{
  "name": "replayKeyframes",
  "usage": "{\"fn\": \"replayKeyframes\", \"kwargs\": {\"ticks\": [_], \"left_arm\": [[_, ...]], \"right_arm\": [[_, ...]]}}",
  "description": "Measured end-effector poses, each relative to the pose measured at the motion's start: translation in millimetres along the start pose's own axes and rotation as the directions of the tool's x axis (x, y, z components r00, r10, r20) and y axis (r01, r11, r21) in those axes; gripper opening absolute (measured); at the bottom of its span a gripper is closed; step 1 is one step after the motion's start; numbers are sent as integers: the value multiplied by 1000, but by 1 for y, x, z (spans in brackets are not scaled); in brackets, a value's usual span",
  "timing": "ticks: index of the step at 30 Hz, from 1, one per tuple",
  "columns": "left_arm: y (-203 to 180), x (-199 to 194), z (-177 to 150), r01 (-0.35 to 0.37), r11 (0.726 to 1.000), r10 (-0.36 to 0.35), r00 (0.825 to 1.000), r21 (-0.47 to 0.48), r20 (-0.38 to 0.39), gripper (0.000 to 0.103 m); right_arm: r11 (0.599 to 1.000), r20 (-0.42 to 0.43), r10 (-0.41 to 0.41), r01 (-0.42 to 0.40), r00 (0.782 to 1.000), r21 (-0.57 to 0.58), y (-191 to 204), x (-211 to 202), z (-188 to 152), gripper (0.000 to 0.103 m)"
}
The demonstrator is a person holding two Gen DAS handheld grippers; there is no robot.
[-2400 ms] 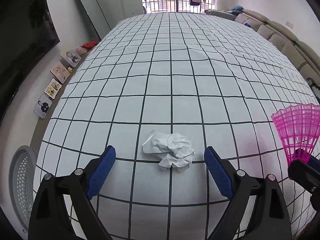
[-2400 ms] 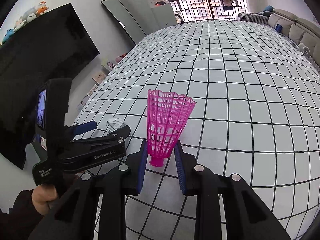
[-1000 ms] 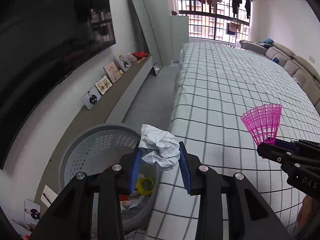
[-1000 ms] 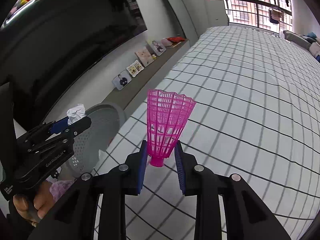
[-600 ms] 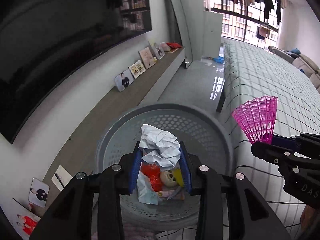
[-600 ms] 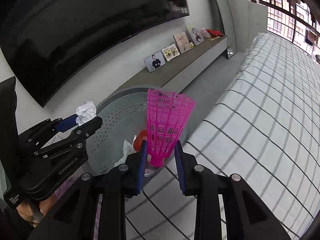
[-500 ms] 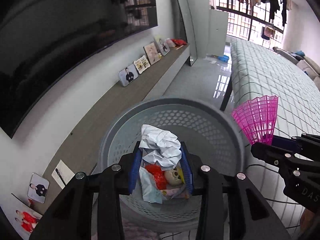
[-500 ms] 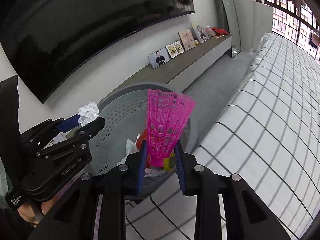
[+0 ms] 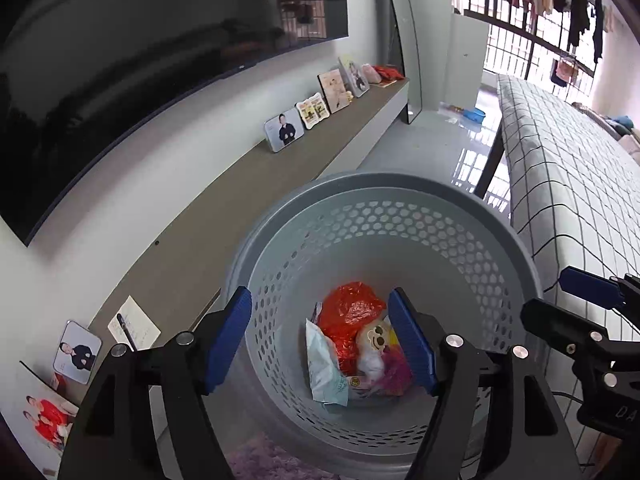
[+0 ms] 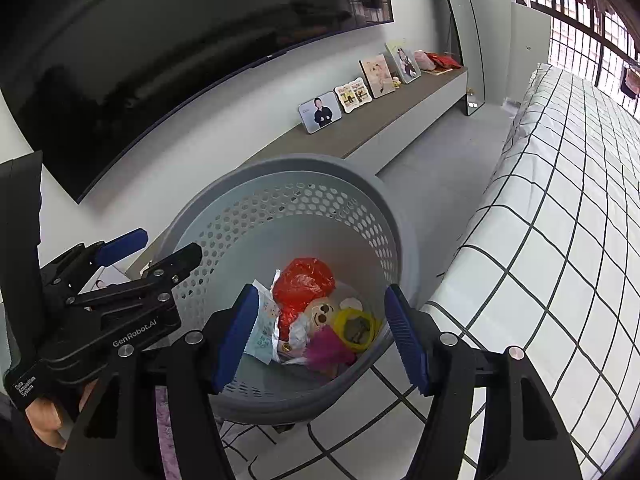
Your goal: Collect trash
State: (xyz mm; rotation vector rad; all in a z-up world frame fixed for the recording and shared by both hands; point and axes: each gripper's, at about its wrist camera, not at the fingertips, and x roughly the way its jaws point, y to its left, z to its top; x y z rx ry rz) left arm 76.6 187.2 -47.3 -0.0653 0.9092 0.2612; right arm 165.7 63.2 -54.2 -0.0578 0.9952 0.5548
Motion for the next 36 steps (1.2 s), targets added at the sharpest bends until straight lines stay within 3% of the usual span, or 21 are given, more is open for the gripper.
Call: {"fn": "replayKeyframes", "kwargs": {"ticks": [18, 22, 36], "left_arm": [[10, 21, -16, -59, 997, 58, 998, -50, -29, 82], [8, 22, -17, -54, 998, 53, 998, -45, -25, 89], [8, 25, -19, -53, 997, 52, 998, -56, -32, 94]], "right_arm": [[999, 17, -41, 40, 999, 27, -10, 2, -5, 65], [999, 21, -45, 44, 999, 22, -10, 1, -6, 68], [999, 14, -46, 46, 999, 26, -13, 4, -5, 68]]}}
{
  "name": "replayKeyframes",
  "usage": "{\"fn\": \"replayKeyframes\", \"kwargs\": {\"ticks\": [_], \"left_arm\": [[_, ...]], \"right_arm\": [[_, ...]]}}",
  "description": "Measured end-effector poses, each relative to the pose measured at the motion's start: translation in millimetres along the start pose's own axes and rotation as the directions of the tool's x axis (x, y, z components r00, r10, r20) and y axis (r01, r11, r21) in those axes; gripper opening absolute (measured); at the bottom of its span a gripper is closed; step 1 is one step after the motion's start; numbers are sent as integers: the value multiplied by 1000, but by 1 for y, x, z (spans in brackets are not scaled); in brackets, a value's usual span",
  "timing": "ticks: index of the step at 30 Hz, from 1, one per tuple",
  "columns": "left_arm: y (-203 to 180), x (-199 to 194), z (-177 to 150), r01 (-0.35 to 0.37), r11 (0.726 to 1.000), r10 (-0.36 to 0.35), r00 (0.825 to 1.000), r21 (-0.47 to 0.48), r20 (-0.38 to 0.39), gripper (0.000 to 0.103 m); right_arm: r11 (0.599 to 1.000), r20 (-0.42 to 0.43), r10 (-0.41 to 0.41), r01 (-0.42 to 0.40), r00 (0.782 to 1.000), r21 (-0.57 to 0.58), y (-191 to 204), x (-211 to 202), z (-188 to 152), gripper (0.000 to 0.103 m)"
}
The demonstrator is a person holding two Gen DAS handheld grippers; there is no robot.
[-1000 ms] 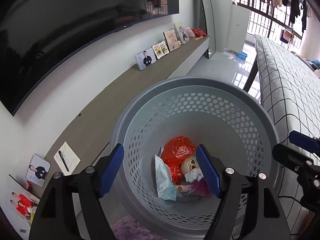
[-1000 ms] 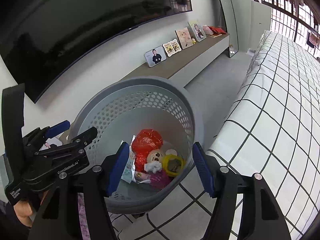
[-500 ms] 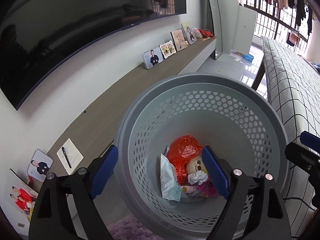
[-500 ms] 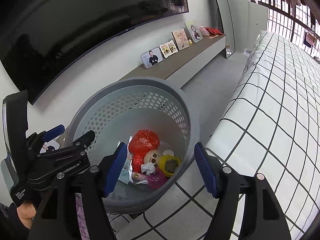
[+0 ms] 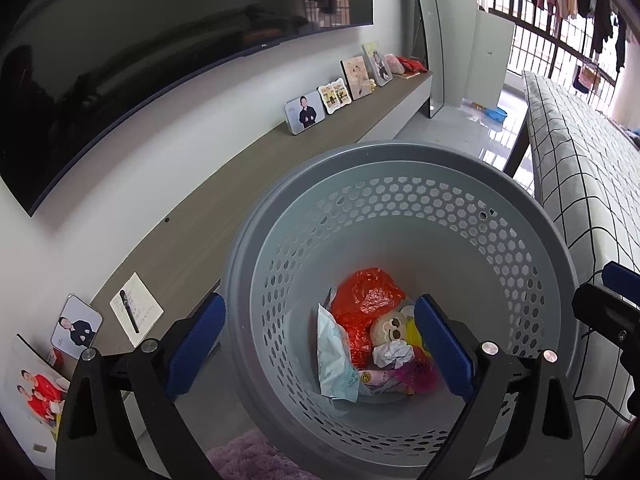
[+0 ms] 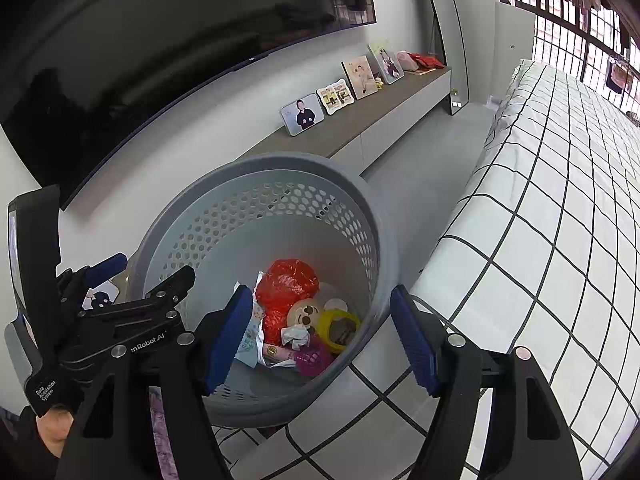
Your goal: Collect trash
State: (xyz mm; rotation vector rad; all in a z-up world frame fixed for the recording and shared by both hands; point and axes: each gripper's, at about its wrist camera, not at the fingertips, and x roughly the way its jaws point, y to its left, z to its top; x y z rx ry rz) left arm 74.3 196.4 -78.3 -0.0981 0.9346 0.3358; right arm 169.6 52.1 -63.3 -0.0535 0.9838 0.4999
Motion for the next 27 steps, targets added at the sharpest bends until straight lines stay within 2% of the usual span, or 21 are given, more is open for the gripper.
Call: {"fn": "replayKeyframes", "kwargs": {"ticks": [27], "left_arm": [[-1, 3, 0, -22, 1000, 22, 1000, 1, -14, 96]], "right_arm": [[1000, -4, -2, 2, 1000, -4, 3, 3, -2, 71]]}}
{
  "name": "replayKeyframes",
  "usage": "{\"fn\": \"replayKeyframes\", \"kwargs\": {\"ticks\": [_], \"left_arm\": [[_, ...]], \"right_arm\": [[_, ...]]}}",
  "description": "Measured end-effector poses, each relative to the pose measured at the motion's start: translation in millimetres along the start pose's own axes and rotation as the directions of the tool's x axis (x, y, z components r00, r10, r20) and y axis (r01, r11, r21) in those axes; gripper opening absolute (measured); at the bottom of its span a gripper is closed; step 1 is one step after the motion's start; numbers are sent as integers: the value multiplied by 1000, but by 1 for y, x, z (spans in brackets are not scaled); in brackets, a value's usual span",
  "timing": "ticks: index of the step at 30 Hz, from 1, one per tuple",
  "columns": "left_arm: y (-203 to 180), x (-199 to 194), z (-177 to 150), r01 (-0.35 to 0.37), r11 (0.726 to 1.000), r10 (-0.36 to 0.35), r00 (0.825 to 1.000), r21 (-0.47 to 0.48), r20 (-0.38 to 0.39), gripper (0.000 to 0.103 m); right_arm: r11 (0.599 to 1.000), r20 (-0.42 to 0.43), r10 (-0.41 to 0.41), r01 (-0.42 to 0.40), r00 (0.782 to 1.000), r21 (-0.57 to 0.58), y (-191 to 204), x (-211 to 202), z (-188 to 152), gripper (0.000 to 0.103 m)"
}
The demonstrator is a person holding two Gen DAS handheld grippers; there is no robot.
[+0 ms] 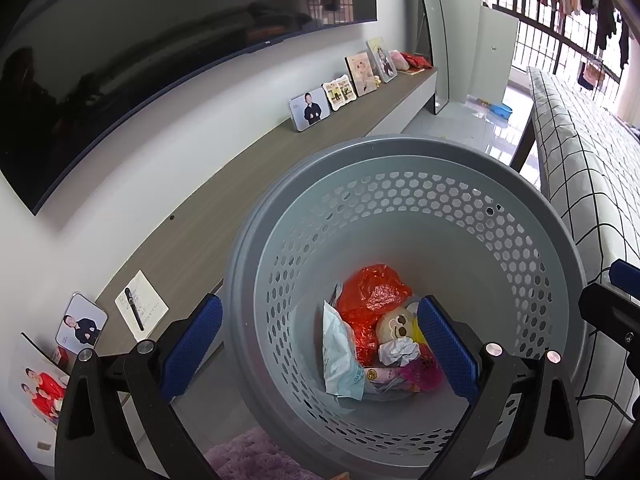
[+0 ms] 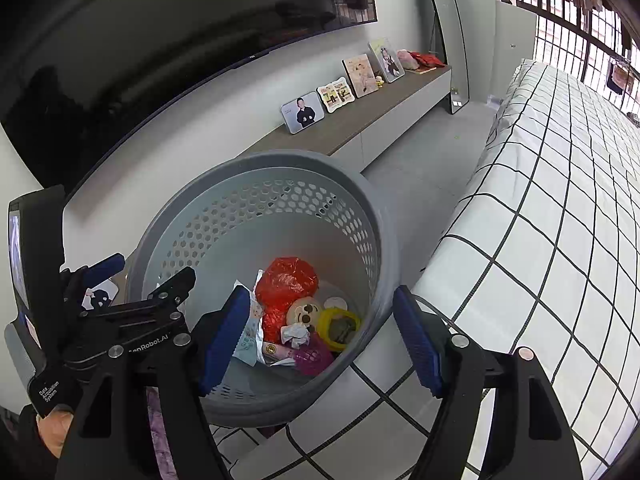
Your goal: Collect trash
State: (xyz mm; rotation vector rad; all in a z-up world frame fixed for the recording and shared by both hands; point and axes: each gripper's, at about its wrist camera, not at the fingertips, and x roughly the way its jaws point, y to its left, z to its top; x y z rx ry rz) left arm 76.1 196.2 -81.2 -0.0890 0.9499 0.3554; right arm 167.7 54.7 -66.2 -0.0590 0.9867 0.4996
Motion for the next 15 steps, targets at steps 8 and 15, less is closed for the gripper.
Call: {"fn": "replayKeyframes", "kwargs": {"ticks": [8, 15], "left_arm": [[0, 0, 0, -1, 1000, 1, 1000, 5, 1, 96], [0, 2, 0, -4, 1000, 4, 1000, 3, -5, 96]], "right_arm": [[1000, 0, 0, 0, 1000, 0, 0, 0, 0, 71], [1000, -3, 0, 0, 1000, -2, 1, -1, 0, 71]]}}
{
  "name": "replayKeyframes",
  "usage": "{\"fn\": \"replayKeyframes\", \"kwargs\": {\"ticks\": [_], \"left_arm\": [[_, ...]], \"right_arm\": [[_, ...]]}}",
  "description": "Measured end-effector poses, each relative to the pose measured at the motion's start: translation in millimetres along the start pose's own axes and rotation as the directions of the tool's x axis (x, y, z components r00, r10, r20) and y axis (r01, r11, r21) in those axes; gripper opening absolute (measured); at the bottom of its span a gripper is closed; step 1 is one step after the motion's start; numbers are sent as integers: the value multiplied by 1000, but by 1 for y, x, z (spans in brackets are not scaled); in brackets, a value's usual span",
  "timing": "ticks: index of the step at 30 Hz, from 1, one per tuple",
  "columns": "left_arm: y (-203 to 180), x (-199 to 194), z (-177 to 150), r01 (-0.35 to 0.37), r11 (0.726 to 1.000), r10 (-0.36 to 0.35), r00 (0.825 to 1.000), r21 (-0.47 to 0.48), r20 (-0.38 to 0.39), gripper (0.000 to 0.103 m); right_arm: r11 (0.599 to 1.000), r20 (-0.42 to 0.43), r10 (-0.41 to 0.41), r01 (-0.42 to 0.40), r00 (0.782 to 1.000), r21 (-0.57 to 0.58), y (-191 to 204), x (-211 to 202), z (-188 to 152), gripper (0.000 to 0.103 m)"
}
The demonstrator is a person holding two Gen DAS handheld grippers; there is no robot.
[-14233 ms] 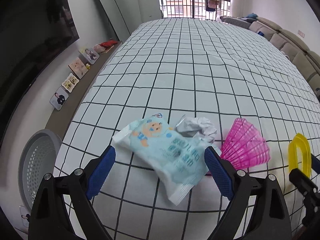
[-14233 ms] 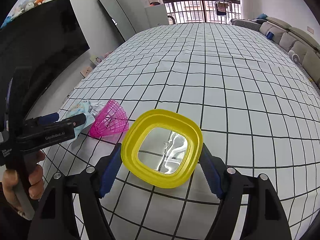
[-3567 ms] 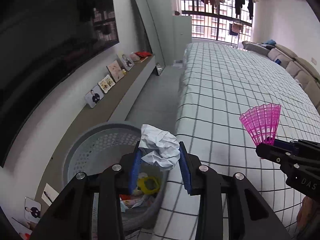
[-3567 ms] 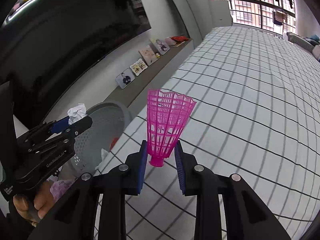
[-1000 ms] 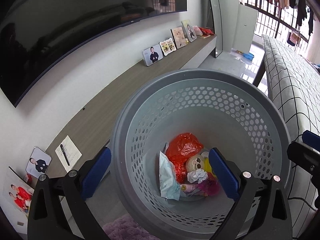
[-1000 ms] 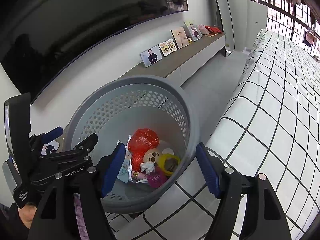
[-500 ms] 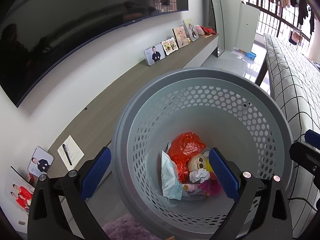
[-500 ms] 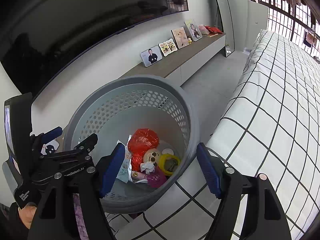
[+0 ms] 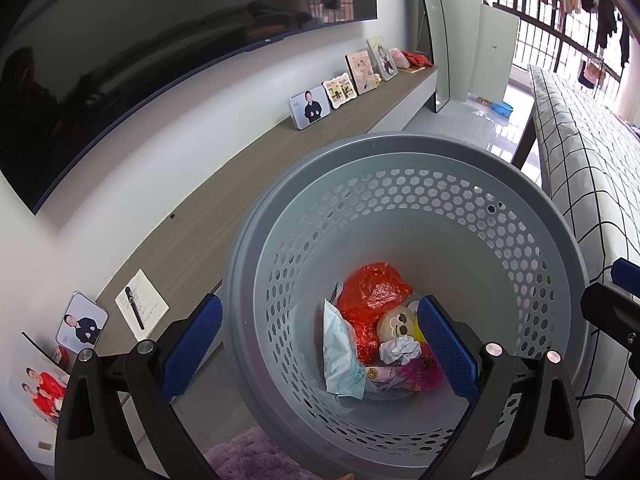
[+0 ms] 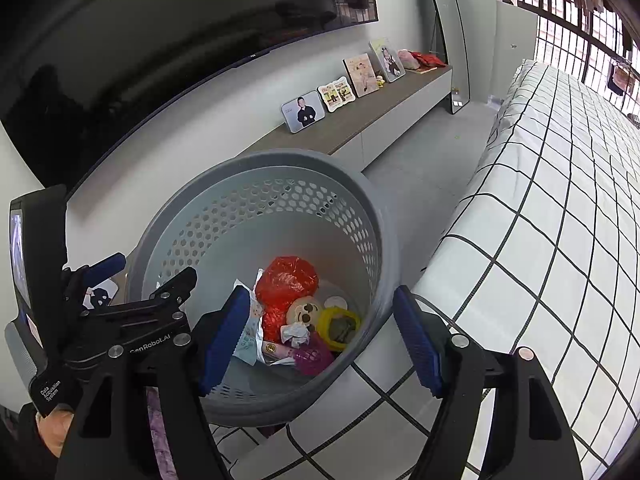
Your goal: Collect trash
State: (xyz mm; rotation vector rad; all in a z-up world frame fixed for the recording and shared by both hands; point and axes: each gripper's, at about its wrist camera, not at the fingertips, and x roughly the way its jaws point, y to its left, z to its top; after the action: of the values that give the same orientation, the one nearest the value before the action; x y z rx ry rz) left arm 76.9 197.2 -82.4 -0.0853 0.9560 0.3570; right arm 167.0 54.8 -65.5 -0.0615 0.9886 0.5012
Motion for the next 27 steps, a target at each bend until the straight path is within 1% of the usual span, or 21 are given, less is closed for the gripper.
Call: {"fn": "replayKeyframes", "kwargs": {"ticks": [9, 27], "left_arm": [[1, 0, -1, -13, 1000, 13, 1000, -2, 3, 96], [2, 0, 0, -12, 1000, 12, 1000, 0, 5, 96]], "right_arm": [[1000, 0, -1, 1, 1000, 0, 0, 0, 0, 71], [1000, -1, -1, 1, 1000, 0, 1, -1, 0, 71]]}}
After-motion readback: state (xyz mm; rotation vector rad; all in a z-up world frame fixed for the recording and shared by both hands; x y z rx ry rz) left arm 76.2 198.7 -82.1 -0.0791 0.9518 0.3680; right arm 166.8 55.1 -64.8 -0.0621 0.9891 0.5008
